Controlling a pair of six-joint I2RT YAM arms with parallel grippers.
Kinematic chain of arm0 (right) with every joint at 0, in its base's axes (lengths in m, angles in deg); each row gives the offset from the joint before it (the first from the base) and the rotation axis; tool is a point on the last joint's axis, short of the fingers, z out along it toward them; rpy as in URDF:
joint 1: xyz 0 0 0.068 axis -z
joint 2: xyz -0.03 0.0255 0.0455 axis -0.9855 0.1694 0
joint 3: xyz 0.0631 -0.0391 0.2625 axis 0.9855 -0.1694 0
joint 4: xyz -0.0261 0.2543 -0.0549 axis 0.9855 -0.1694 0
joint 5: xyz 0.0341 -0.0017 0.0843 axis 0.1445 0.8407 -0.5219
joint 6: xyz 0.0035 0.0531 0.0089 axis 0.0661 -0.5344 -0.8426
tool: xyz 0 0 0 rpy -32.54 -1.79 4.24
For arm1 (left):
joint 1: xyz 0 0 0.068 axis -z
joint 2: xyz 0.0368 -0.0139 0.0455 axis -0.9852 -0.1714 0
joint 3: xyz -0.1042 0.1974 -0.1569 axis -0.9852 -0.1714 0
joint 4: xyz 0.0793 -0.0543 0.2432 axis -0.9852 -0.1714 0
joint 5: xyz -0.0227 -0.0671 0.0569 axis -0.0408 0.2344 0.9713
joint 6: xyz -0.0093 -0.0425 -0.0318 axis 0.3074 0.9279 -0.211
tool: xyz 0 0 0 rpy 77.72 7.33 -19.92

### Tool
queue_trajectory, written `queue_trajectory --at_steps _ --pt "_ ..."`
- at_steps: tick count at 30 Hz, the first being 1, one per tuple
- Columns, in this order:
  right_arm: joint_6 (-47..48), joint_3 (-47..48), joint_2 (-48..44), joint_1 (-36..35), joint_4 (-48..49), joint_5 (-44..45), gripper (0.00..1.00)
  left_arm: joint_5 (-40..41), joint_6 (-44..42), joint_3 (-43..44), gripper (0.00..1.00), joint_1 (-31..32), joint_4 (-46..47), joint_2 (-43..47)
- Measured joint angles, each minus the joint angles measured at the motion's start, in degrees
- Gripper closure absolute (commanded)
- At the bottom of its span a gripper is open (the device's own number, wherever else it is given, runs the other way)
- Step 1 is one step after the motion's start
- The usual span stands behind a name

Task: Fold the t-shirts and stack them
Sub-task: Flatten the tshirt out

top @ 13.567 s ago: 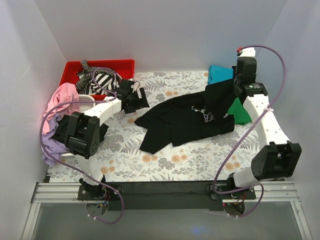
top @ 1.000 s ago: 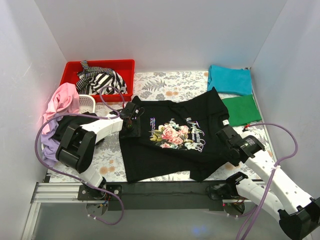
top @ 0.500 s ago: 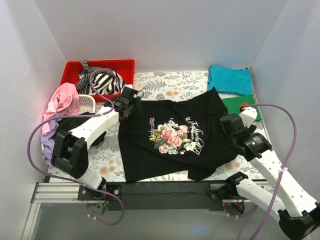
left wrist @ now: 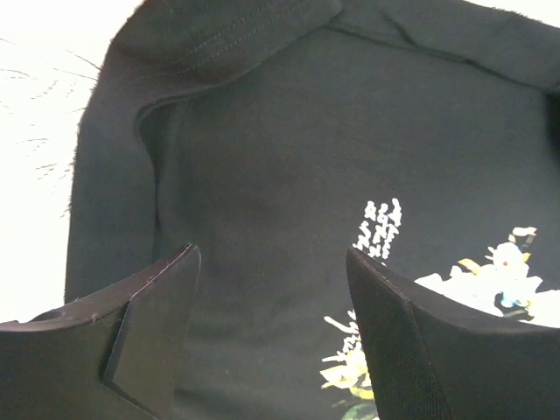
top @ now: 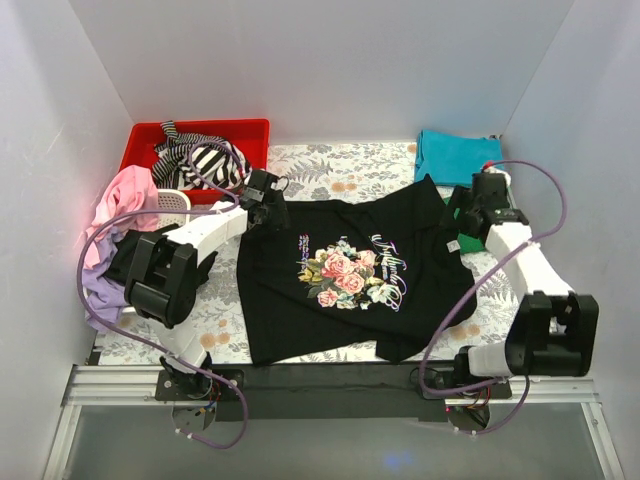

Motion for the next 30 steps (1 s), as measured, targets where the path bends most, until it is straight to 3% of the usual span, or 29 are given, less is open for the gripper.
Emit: queue_trajectory --at_steps 5,7,10,15,30 --pt "3.21 7.63 10.38 9.99 3.74 -14.6 0.28 -0.37 0.22 0.2 0.33 -0.02 0.42 -1.86" --pt "3.85 10.95 14.32 10.82 5.01 -19.56 0.38 -0.44 0.22 1.16 0.34 -0.02 0.48 -2.51" --pt "3.87 14.47 18.58 10.88 6.34 -24.98 0.4 -0.63 0.26 2.29 0.34 -0.02 1.25 -3.34" --pt "3.87 20.28 25.59 10.93 7.52 -31.12 0.41 -1.18 0.22 3.21 0.34 -0.02 1.81 -4.33" --pt "8.85 34.86 46.73 12.96 9.31 -38.69 0.36 -1.84 -0.92 5.35 0.34 -0.28 2.19 -8.94"
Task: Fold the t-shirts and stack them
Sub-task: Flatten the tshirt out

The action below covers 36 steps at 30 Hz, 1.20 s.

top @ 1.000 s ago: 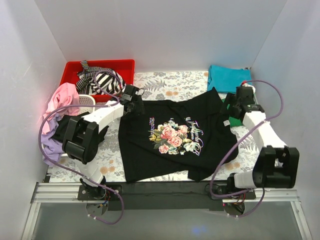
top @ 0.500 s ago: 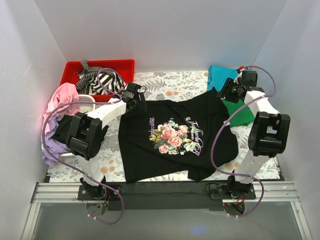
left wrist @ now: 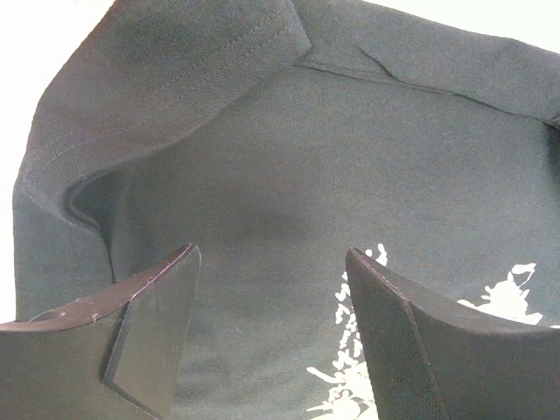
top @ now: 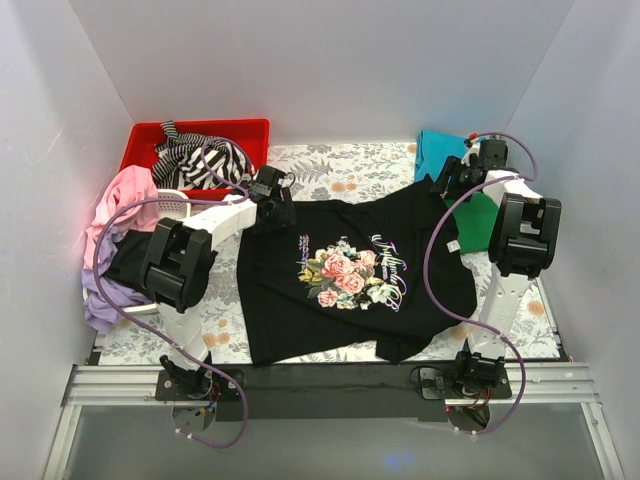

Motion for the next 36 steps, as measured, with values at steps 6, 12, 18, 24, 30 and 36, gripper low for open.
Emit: queue_trajectory --at_steps 6,12,18,24,30,36 --pt "2.16 3.32 2.6 0.37 -0.28 -3.28 0.56 0.02 -0.35 0.0 0.34 -0.31 0.35 -0.15" --pt "2.78 5.6 3.82 0.52 -1.33 -7.02 0.99 0.02 -0.59 -0.02 0.34 -0.79 1.2 -1.62" --pt "2.45 6.32 5.31 1.03 -1.79 -8.11 0.99 0.02 -0.81 -0.22 0.34 -1.57 2.32 -3.43" --pt "1.53 3.63 1.92 2.16 -1.46 -2.38 0.99 0.48 -0.83 -0.68 0.34 -2.6 3.37 -3.43" --pt "1.42 -0.7 -10.25 2.56 -2.14 11.61 0.99 1.88 -0.87 -1.03 0.34 -2.97 4.04 -3.41" --pt "1.44 -1.2 -15.5 2.34 -1.99 20.65 0.99 -0.72 -1.25 -1.05 0.35 -3.02 5.03 -3.37"
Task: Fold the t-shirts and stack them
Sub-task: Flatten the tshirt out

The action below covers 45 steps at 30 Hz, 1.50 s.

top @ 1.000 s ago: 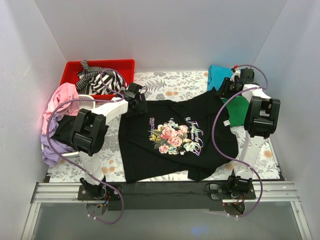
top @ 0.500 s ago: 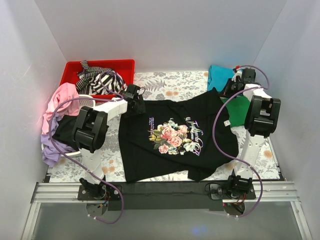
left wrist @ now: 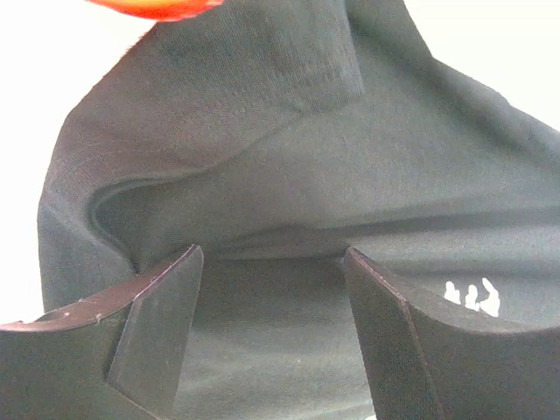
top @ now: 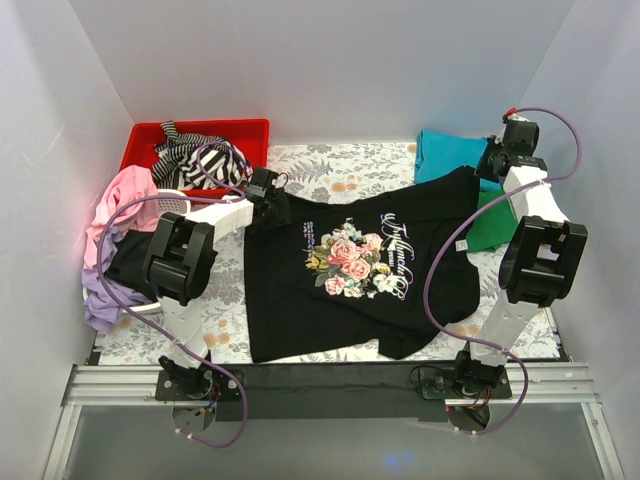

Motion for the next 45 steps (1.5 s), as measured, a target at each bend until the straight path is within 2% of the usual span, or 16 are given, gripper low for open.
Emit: queue_trajectory --at_steps 8,11,13,20,24,27,31,33,36,40,45 --pt "-0.02 0.55 2.75 0.68 -0.68 11.45 0.99 -5.92 -0.48 0.98 0.36 -0.28 0.59 -0.48" --pt "-0.09 3.13 6.12 1.64 -1.05 12.9 0.86 -5.99 -0.52 2.47 0.36 -0.44 0.22 -1.18" --pt "-0.04 4.66 8.57 2.14 -0.81 13.22 0.81 -4.9 -0.61 3.5 0.36 -0.48 -0.31 -1.44" --pt "-0.28 4.87 10.32 2.71 -1.09 14.38 0.84 8.87 -2.69 4.85 0.33 -0.57 -3.21 -1.44" --pt "-0.31 4.87 10.32 2.71 -1.07 13.9 0.85 13.31 -3.65 4.83 0.33 -1.01 -4.33 -1.44" --pt "-0.46 4.87 10.32 2.71 -0.85 11.63 0.84 15.21 -3.5 4.83 0.33 -1.14 -4.96 -1.44" --pt "-0.72 4.85 9.81 2.43 -0.83 4.28 0.82 16.37 -2.69 4.81 0.35 -1.31 -6.12 -1.18" --pt "-0.98 4.85 8.96 1.9 -0.83 -1.2 0.77 14.05 -2.75 4.52 0.36 -1.42 -5.62 -0.39" --pt "-1.22 4.92 7.43 -1.07 -0.74 -8.96 0.71 3.96 -3.06 2.23 0.37 -1.62 -2.8 3.13" --pt "-1.79 6.03 7.02 -9.22 -0.22 -17.31 0.7 -12.81 -2.97 1.16 0.39 -1.2 1.42 8.04" --pt "-3.69 6.97 8.72 -18.67 1.33 -25.97 0.7 -26.14 -1.95 -1.18 0.39 0.48 5.88 10.14"
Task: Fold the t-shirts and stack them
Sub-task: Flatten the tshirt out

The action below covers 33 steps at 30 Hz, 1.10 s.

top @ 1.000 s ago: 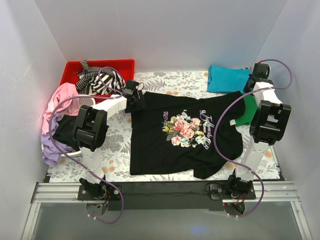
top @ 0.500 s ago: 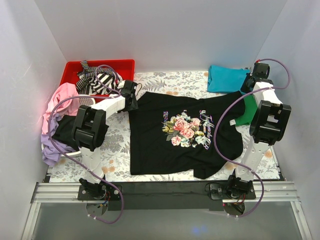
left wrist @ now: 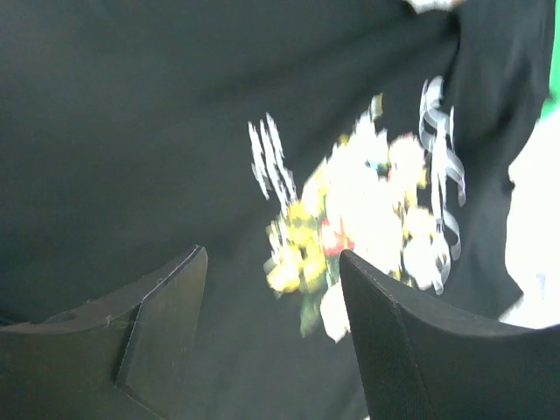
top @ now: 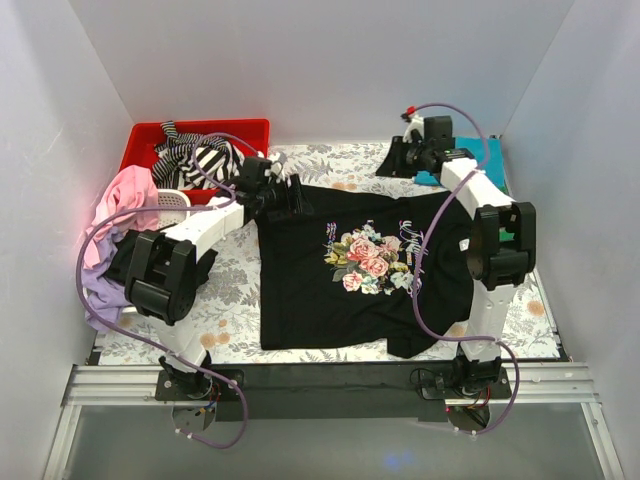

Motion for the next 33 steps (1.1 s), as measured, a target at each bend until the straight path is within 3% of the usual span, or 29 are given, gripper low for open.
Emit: queue_trajectory --at_steps 6,12,18,25,29,33 --pt "-1.77 -0.81 3.58 -3.58 1.46 -5.16 0.7 -6.21 2.99 -10.86 0.4 1.64 0.79 0.22" --pt "-2.08 -3.5 5.31 -3.8 2.08 -6.73 0.69 -2.82 6.05 -18.73 0.4 2.19 -2.19 4.17" --pt "-2.89 -6.36 5.53 -4.2 2.64 -6.51 0.69 4.72 6.47 -19.06 0.4 2.62 -6.71 10.1" --pt "-3.06 -8.37 7.98 -4.59 2.58 -5.22 0.69 14.73 6.43 -17.92 0.4 2.69 -14.49 11.06" --pt "-3.02 -10.14 8.35 -4.87 2.34 -4.79 0.69 14.73 6.47 -17.99 0.4 2.64 -14.82 12.02" --pt "-2.99 -10.84 8.35 -4.98 2.38 -4.7 0.69 9.7 7.02 -18.34 0.39 2.67 -10.88 15.89"
